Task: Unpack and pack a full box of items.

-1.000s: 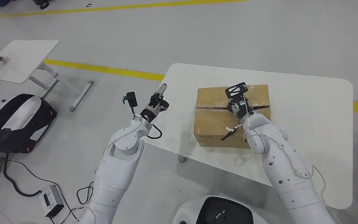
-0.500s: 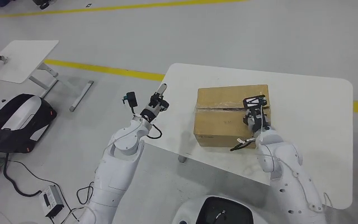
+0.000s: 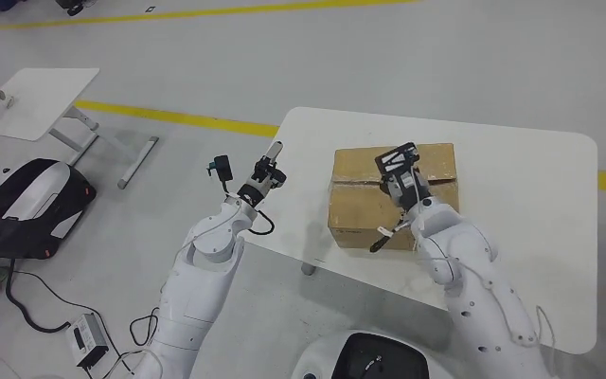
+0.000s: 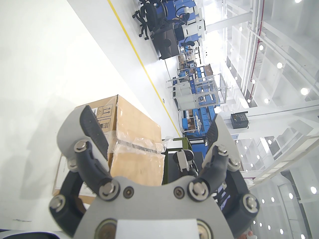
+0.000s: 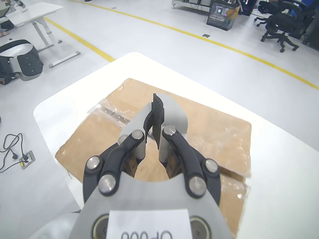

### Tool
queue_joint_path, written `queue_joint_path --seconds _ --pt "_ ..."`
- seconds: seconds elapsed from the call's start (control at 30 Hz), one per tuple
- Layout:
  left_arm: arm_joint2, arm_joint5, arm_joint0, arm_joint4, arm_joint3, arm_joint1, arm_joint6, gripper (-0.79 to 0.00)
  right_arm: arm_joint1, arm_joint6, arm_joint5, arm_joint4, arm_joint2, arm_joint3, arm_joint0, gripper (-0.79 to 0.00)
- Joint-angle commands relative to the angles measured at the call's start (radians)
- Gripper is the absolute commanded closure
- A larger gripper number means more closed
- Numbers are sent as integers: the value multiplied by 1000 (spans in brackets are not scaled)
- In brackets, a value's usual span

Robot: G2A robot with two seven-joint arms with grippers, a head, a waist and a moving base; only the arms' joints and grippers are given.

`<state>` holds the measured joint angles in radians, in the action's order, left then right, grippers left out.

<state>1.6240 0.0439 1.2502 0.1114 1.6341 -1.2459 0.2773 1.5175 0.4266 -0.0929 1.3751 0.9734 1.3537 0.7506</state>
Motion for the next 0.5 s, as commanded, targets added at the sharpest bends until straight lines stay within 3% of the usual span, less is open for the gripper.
queue_joint_path --seconds 0.0,0.2,0.47 --pt "0 0 0 0 0 0 0 -785 11 -12 17 -12 -12 -115 -59 0" --pt "0 0 0 0 0 0 0 -785 32 14 89 -80 -4 -283 -118 0" --pt "0 0 0 0 0 0 0 -785 6 80 159 -42 79 -190 -21 0"
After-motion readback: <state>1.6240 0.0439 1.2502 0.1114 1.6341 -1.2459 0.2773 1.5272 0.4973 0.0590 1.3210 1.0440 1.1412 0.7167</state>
